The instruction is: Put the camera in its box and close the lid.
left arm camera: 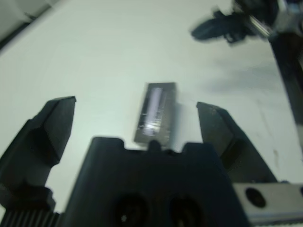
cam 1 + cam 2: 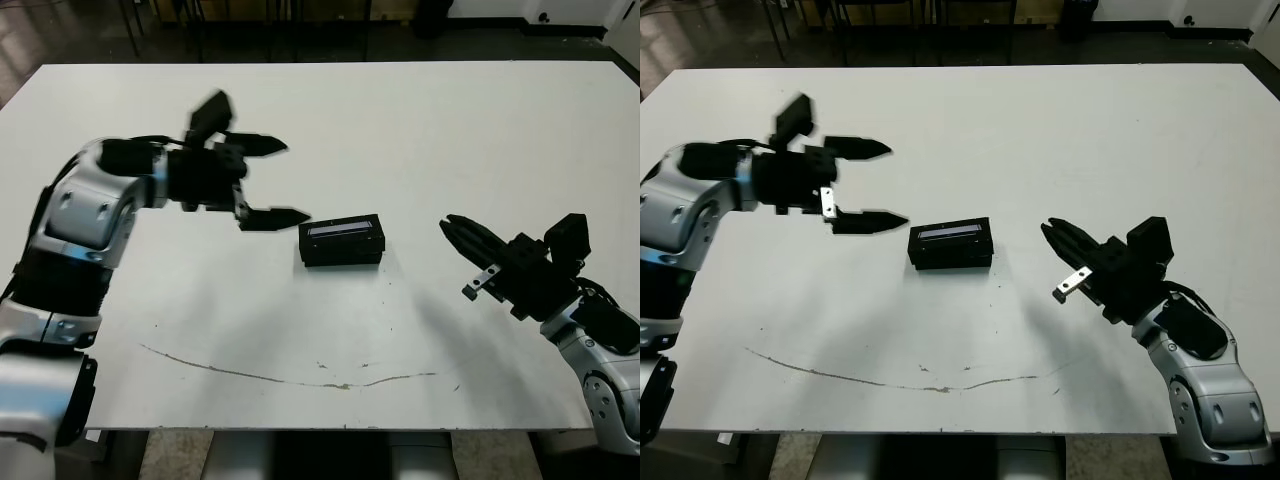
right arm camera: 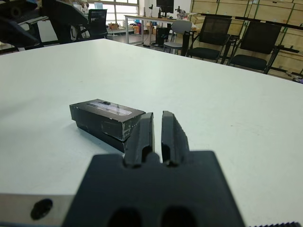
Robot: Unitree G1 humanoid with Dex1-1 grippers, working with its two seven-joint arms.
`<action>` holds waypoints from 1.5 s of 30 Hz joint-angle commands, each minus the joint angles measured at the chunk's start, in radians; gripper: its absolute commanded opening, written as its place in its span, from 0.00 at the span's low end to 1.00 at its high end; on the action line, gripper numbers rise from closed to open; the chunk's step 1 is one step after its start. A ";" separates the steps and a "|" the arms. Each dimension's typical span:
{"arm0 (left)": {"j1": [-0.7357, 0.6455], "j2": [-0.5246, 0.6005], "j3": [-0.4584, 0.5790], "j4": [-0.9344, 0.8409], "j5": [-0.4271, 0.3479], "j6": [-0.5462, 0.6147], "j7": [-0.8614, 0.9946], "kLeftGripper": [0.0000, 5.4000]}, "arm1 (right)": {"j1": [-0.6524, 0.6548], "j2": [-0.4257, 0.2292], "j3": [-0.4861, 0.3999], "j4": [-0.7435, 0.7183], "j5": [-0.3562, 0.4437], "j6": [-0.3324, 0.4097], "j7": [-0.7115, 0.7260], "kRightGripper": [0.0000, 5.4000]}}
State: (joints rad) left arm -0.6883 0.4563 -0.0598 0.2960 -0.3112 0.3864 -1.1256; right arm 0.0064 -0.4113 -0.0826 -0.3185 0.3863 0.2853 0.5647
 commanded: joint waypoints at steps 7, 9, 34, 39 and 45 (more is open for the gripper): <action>0.038 -0.097 0.018 0.278 0.001 -0.136 0.011 1.00 | 0.003 -0.004 -0.011 0.021 0.014 -0.002 0.013 0.00; 0.030 -0.114 0.009 0.324 0.005 -0.155 -0.013 1.00 | 0.005 -0.006 -0.013 0.019 0.017 0.002 0.012 0.00; 0.009 -0.272 0.136 0.428 -0.086 -0.147 0.022 1.00 | 0.020 0.002 0.000 0.031 0.016 -0.014 0.021 0.00; 0.058 -0.300 0.230 0.272 -0.224 -0.062 0.076 1.00 | 0.022 0.005 -0.002 0.039 0.019 -0.017 0.024 0.00; 0.095 -0.293 0.242 0.078 -0.312 0.050 0.128 1.00 | 0.021 0.005 0.002 0.043 0.007 -0.029 0.023 0.00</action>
State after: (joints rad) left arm -0.6258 0.1582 0.1851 0.4203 -0.6164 0.3937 -1.0389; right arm 0.0207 -0.4078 -0.0840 -0.2905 0.4042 0.2634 0.5896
